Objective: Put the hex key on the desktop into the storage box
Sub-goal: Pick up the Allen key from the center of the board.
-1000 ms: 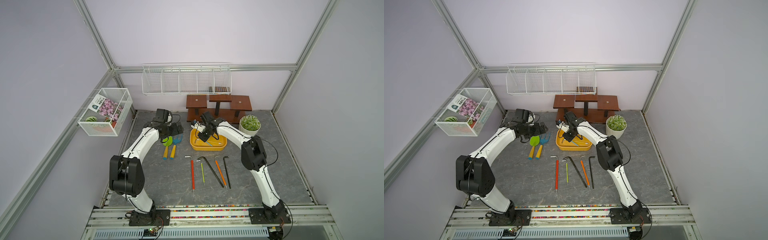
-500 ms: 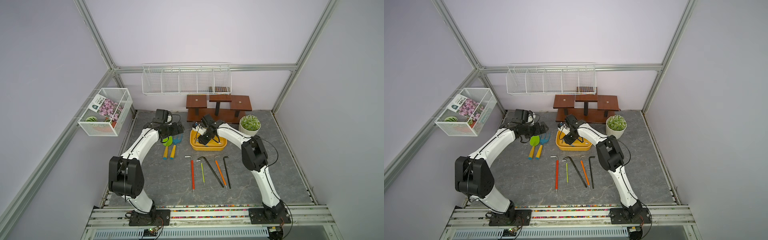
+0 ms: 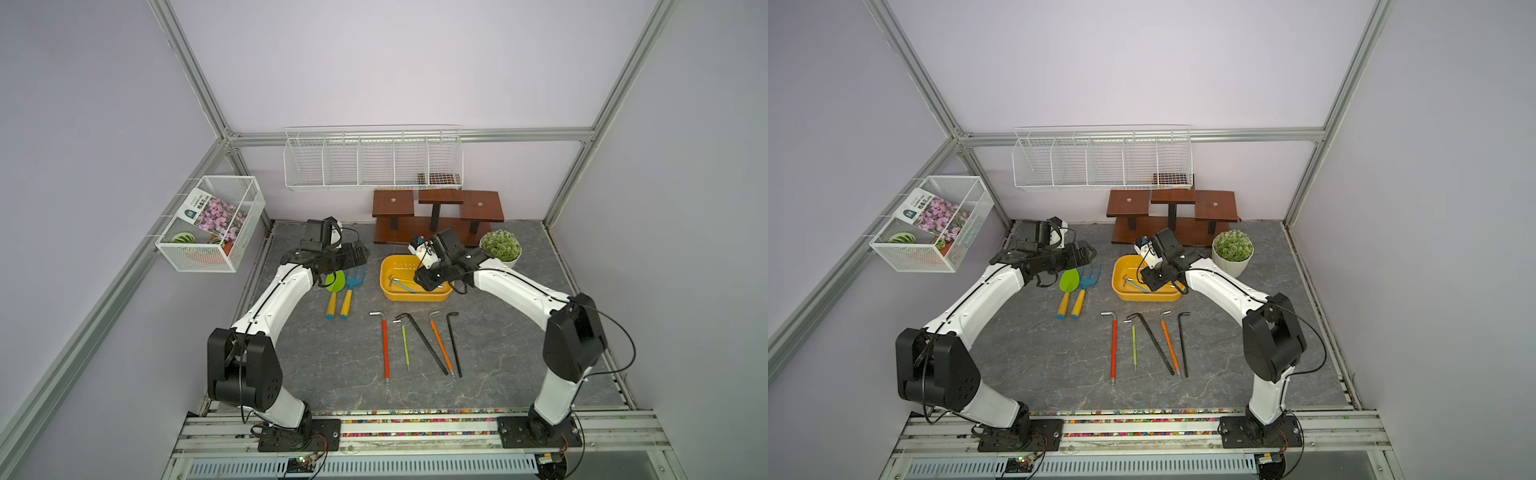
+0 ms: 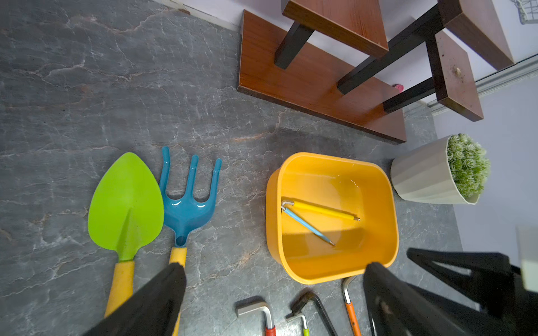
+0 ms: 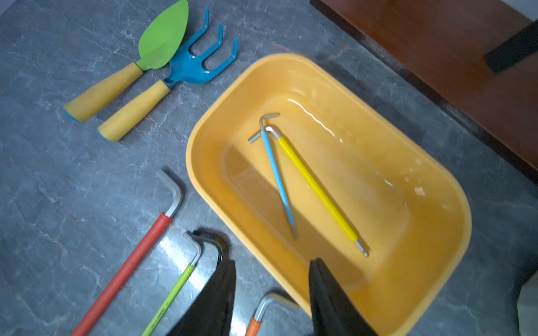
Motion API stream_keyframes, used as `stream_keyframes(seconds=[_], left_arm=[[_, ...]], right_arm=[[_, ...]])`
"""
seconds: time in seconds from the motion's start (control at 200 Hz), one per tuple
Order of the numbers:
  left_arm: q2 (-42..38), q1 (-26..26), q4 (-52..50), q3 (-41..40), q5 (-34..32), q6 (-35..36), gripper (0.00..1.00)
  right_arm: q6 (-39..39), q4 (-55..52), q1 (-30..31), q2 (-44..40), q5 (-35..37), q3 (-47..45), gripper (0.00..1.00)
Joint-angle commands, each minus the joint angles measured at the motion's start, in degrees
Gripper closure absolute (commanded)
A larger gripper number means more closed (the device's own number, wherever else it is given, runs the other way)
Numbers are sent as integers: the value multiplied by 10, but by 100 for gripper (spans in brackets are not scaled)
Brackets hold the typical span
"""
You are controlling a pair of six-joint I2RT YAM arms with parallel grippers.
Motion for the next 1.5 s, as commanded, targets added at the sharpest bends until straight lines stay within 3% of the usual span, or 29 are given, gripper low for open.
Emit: stream_keyframes(seconds=[0.0, 0.335, 0.67, 0.92, 1.159, 1.414, 1.499], left_arm=[[-8, 2, 18, -8, 14, 10, 0], [-30, 0, 27, -18, 23, -5, 0], [-27, 0, 10, -12, -19, -17, 0], [-17, 1, -5, -3, -43, -13, 0], [-11, 1, -5, -4, -40, -14, 0], [3, 1, -24, 15, -32, -16, 0], [-4, 2, -18, 8, -37, -13, 0]], right_arm=[[64, 8, 6, -59, 35, -71, 54], [179, 41, 16, -255, 105, -267, 52], [268, -58, 20, -308, 135, -329, 52], [305, -2, 27, -267, 95, -380, 52], [322, 46, 60, -195, 100, -380, 52], [332, 65, 65, -118, 157, -368, 53], [328, 71, 65, -94, 141, -357, 55]])
